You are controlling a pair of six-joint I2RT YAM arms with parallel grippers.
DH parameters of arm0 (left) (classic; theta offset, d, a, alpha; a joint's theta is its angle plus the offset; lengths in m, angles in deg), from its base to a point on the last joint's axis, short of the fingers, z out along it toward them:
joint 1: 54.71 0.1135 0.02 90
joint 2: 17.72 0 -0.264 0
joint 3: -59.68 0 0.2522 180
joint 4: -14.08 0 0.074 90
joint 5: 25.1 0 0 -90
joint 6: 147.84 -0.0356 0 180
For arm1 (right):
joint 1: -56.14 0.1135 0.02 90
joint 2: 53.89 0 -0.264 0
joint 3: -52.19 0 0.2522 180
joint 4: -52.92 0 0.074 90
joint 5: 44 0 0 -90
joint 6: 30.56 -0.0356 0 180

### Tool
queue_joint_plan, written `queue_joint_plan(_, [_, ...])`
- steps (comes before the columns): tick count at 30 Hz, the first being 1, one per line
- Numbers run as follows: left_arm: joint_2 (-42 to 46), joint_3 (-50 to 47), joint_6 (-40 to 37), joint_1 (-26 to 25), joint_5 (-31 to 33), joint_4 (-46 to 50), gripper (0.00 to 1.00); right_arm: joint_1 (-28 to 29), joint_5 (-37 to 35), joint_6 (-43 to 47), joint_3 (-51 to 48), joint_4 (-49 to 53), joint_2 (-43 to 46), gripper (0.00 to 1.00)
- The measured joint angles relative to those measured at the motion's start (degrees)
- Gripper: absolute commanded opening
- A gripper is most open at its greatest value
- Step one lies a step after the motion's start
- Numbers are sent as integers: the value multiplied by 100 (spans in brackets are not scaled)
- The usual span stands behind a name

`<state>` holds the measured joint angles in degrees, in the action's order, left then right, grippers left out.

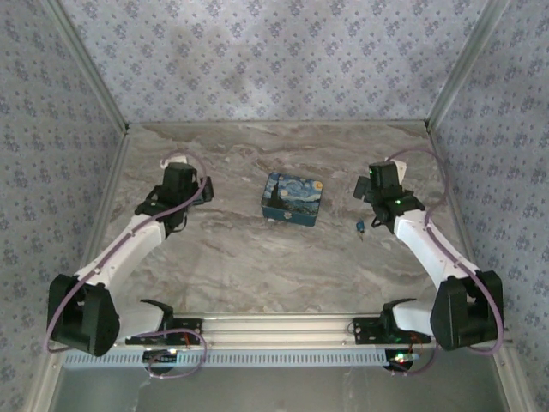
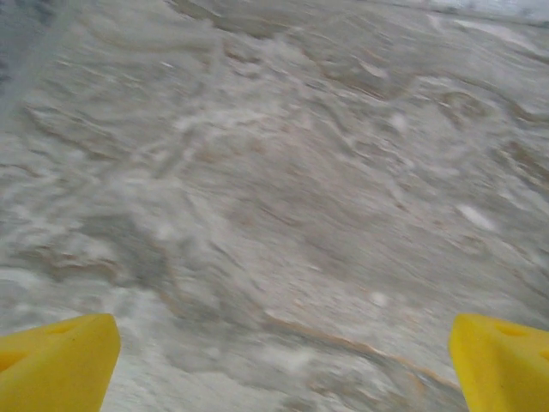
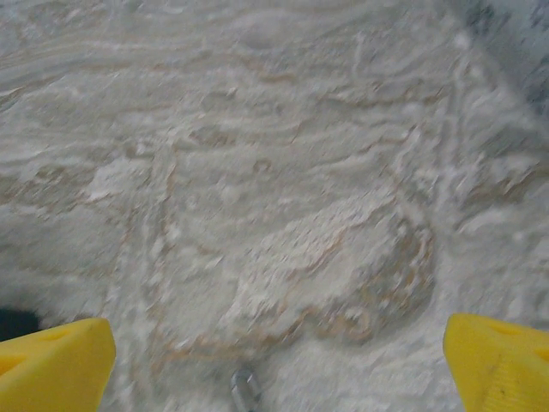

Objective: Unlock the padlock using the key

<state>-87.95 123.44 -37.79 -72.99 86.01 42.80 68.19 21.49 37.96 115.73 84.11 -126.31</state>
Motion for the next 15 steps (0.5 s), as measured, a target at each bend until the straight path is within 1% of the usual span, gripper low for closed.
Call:
queue_joint_plan(4, [0,-142,-350,376,190,-232,98,-11,-487,299,-2,-328,-304,100])
queue_joint_plan(7, [0,-455,-555,614,216,-538,98,-120,-730,496,-81,-702,-422,100])
queue_joint_plan(15, [-210,-1187,-949,1104,186,-1471,98,-525,-962,911,-769,-1810,-444,100])
